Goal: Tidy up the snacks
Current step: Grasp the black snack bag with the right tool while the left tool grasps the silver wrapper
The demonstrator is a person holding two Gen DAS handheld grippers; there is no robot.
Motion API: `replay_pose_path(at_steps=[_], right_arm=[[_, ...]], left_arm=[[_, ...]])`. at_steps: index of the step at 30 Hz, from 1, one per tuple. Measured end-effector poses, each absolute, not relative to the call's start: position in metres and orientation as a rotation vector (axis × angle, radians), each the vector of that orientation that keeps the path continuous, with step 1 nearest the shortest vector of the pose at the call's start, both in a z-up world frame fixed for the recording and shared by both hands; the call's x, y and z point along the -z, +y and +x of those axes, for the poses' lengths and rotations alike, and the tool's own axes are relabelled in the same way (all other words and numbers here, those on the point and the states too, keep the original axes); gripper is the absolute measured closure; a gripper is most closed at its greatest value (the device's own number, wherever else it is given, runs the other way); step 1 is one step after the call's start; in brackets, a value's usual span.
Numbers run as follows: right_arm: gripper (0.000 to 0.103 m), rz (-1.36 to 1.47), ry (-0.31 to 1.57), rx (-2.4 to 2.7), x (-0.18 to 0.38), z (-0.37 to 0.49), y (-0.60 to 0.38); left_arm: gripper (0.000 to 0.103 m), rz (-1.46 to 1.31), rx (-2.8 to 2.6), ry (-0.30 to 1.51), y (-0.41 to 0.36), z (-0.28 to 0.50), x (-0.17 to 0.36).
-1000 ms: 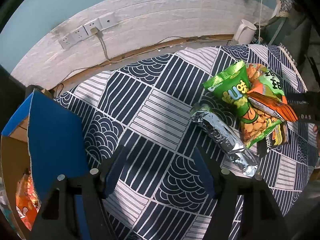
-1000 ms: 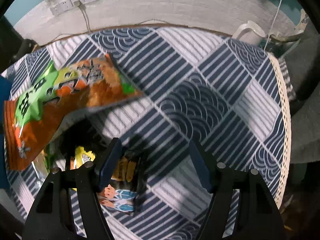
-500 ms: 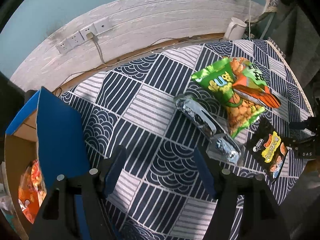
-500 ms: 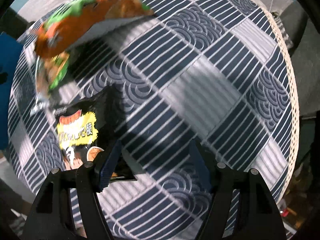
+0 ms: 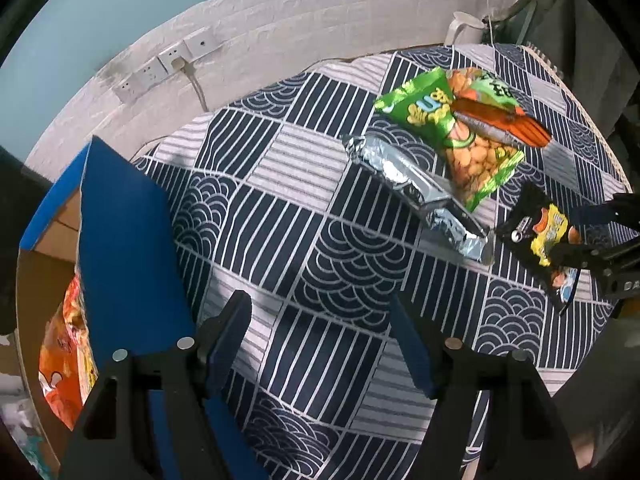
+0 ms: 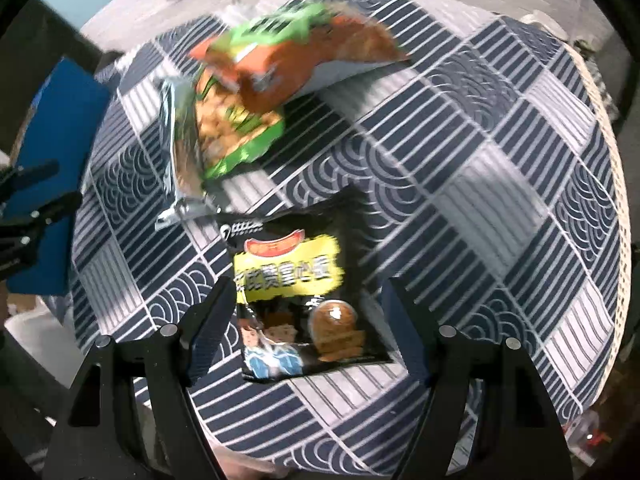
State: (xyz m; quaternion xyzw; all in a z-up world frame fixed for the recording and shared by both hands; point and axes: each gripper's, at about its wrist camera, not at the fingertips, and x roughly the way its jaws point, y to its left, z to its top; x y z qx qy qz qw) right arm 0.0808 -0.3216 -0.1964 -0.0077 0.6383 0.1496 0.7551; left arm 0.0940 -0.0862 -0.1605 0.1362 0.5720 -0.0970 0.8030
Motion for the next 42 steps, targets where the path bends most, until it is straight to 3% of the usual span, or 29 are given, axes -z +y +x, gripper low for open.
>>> replay_pose_path(at_steps=[13, 17, 36, 42], right_arm=[[0.029, -0.159, 1.393, -0.317, 0.224, 0.083, -0.292], [0.044, -0.152, 1.379, -0.338, 0.221, 0.088, -0.294], [0.044, -0.043, 1.233, -0.207, 0.162, 0.143, -0.398], [0.044, -0.02, 1.217, -0.21, 0.173, 0.159, -0.385]], left_arm=[[0.027, 0.26, 0.224, 1.26, -0.095, 0.104, 0.17], [0.027, 0.233, 0.228, 1.279, -0.099, 0.114, 0.173], [0.024, -0.191, 0.158, 1.311, -0.104, 0.172, 0.183], [0.023, -0.167, 0.121, 1.303, -0.116, 0.184, 0.192]])
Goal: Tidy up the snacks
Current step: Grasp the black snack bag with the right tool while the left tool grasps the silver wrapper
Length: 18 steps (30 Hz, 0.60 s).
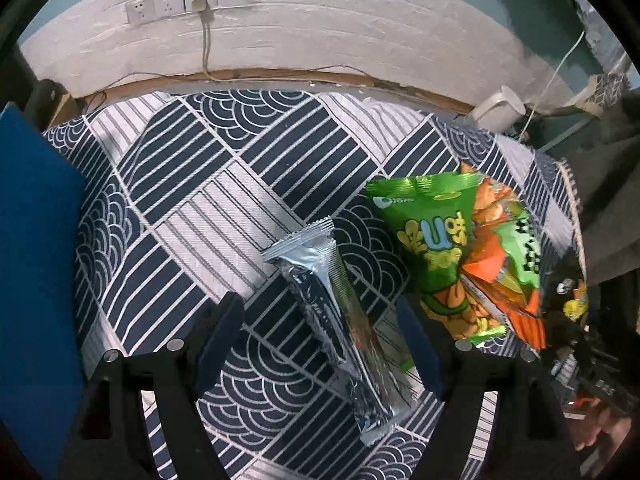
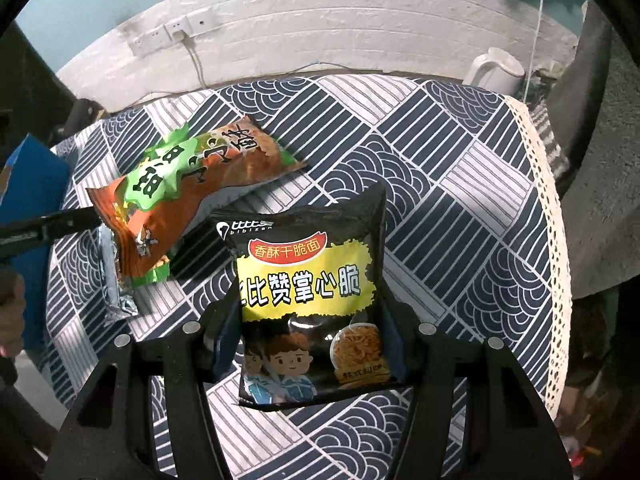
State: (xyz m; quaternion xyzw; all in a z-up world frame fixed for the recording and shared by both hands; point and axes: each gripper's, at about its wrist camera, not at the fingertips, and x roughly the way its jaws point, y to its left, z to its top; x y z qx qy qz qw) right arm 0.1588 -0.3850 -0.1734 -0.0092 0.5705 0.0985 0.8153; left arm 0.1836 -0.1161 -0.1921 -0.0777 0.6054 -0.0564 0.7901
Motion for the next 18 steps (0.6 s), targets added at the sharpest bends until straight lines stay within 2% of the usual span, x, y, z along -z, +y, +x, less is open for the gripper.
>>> replay_pose_path(at_steps=[8, 9, 10, 13, 15, 18], right_arm=[[0.044, -0.005, 1.208, -0.193, 0.175, 0.152, -0.389], [0.044, -0.003, 1.206, -0.194, 0.174, 0.152, -0.389], [0.044, -0.002, 1.204, -0.195, 0.172, 0.152, -0.39], [0.044, 0.003, 1.2, -0.199, 0.171, 0.149, -0.389], [0.044, 0.0, 1.202, -0.202, 0.171, 0.148, -0.388], [0.044, -0.008, 1.201, -0.205, 0.17, 0.146, -0.383]], left_arm=[[0.023, -0.104, 0.128, 1.354, -0.138, 0.186, 0.212], [0.026, -0.085, 0.131, 1.34, -0.14, 0.185, 0.211], [0.04, -0.062, 0.133, 1.329, -0.143, 0.184, 0.21], [0.066, 0.01, 0.131, 1.322, -0.146, 0.18, 0.209], [0.071, 0.002, 0.143, 1.323, -0.143, 0.179, 0.209], [0.071, -0.007, 0.155, 1.333, -0.136, 0.175, 0.208]])
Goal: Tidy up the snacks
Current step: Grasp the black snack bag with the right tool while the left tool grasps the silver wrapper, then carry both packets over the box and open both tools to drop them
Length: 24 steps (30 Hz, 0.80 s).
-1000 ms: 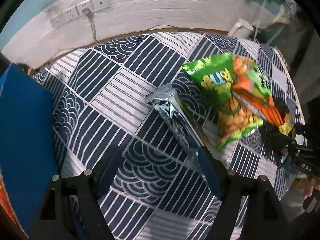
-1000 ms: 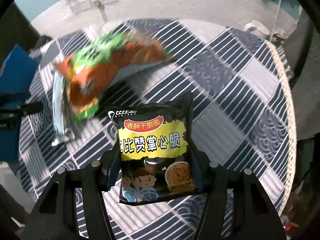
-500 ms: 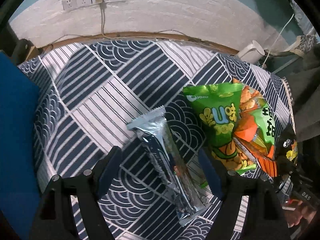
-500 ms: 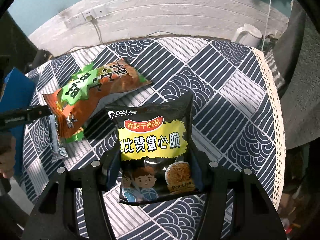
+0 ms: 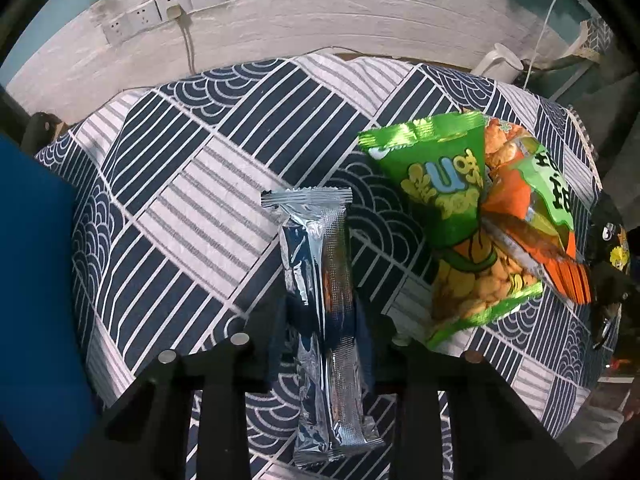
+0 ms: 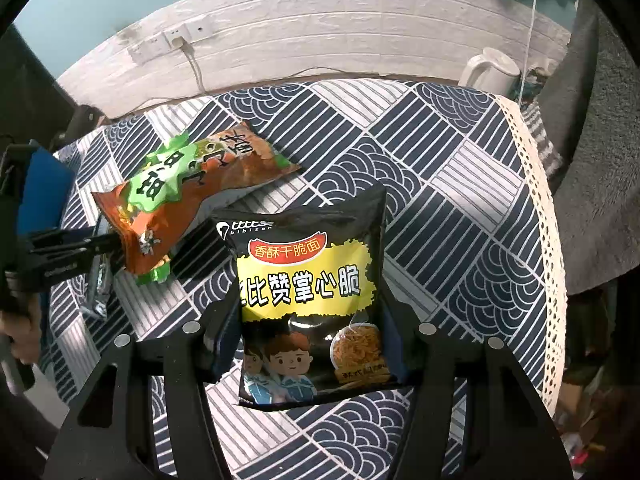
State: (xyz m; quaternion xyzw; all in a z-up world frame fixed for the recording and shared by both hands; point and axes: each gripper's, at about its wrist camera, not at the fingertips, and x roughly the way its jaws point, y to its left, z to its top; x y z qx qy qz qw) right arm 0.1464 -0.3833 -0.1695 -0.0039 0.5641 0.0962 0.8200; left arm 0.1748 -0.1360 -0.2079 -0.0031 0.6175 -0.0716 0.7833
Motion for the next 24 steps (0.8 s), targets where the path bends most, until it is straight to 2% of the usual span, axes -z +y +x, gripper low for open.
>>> replay_pose_path(at_steps=[10, 24], right_arm=[[0.044, -0.008, 1.164, -0.221, 0.142, 0.134, -0.366], [0.044, -0.065, 1.078, -0.287, 0.093, 0.114, -0.315]], left_arm=[[0.071, 0.013, 0.176, 1.295, -0.115, 0.15, 0.182], [0.071, 0.108, 0.198, 1.112, -0.097, 0.113, 0.105]])
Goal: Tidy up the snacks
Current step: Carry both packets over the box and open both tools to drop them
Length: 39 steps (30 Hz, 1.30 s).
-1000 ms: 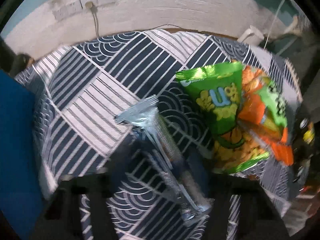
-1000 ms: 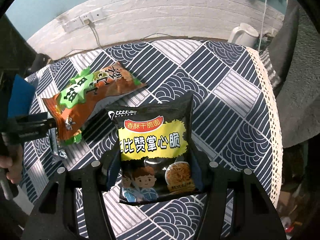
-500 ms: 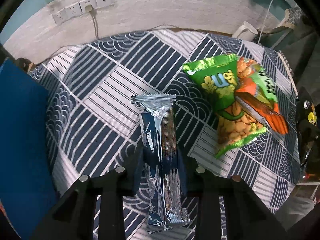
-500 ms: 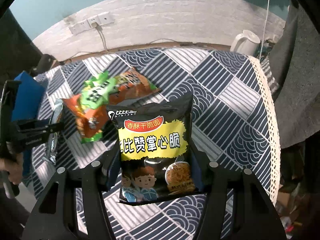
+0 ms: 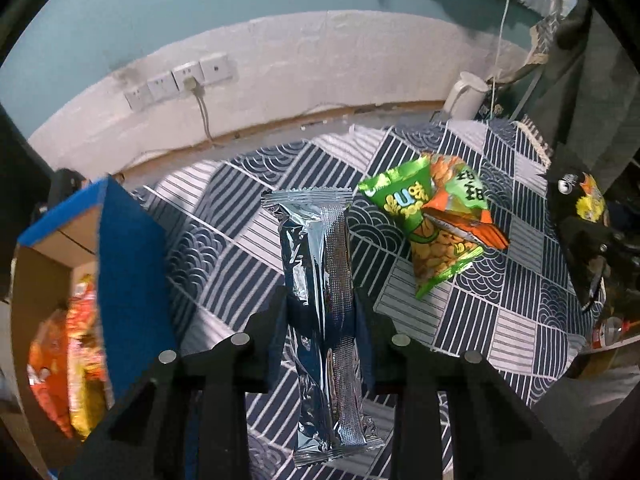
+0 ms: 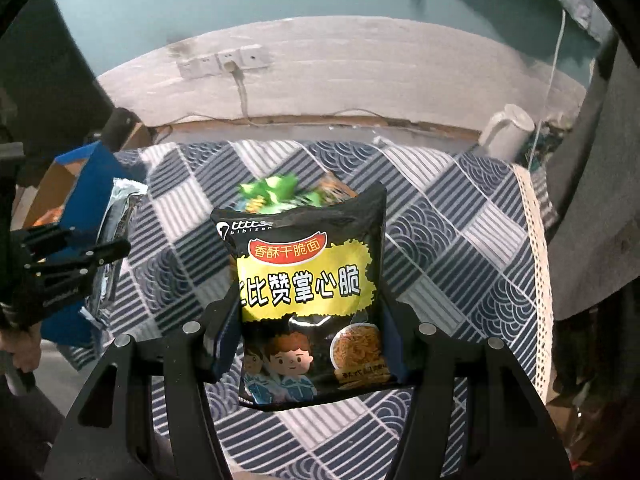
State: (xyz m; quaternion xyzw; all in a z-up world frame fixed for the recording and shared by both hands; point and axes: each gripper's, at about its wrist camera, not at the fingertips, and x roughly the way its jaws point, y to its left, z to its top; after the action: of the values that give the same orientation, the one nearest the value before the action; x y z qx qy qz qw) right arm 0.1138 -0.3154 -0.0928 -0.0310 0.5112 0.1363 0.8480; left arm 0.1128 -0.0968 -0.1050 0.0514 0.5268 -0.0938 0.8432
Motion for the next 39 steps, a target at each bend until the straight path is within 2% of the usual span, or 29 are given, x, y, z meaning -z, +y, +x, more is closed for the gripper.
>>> replay_pose_path(at_steps=[11, 22, 39], right_arm=[[0.044, -0.114, 1.011, -0.369, 0.057, 0.106, -0.259], [0.044, -0.184, 0.977, -0.463, 0.038, 0.103, -0.187], [0.044, -0.273, 0.995, -0.636, 0.041, 0.101, -0.065]], left_arm=[[0.071, 0.138, 0.157, 1.01, -0.055, 0.079, 0.059], [0.071, 0.125, 0.083, 0.951, 0.004, 0.053, 0.036], [0.071, 0.076, -0.045, 0.935, 0.095, 0.041, 0.041]])
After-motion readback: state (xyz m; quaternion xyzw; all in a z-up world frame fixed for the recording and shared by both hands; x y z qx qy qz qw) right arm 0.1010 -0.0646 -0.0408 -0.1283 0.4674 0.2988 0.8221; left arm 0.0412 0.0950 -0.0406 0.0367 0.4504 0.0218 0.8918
